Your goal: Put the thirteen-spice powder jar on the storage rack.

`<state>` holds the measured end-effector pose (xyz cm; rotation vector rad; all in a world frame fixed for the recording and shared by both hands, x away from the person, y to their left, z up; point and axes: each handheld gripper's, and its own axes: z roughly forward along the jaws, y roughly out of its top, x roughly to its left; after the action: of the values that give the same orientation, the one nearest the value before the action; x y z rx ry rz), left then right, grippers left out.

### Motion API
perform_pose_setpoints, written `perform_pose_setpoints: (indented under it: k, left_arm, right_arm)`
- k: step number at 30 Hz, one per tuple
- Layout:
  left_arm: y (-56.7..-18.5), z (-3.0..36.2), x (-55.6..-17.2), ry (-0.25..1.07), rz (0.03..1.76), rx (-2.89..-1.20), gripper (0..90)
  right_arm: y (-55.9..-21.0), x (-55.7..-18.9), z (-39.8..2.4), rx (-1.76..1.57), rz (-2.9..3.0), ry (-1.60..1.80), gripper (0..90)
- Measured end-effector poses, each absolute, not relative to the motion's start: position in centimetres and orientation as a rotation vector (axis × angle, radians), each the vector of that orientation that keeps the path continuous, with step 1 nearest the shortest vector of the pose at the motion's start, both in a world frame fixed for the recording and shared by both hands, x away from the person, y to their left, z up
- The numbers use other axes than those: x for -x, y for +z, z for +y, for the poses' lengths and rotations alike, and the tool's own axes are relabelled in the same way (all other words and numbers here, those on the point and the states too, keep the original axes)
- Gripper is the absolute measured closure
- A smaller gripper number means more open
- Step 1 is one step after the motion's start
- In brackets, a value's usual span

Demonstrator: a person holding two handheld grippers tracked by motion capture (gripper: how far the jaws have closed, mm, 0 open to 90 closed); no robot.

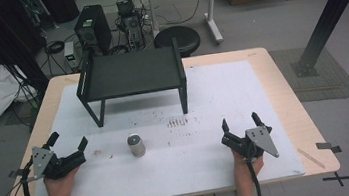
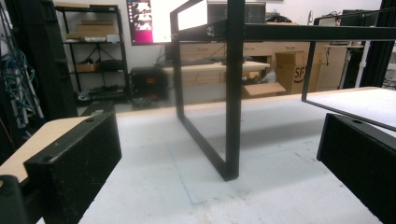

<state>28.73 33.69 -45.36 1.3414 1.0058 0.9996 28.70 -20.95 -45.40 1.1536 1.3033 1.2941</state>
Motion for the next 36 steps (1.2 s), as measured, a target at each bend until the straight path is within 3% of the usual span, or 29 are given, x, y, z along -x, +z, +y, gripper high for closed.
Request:
perform_pose_setpoints:
  k: [14, 36]
  left_arm:
    - [-45.1, 33.3, -28.7, 1.021, 0.978, -1.377, 0.2]
    - [-39.4, 32.8, -26.9, 0.895, 0.842, -1.474, 0.2]
  right_arm:
    - [-45.4, -28.7, -21.0, -1.154, 1.302, 1.296, 3.6]
    - [-45.4, -28.7, -20.9, -1.151, 1.304, 1.295, 3.6]
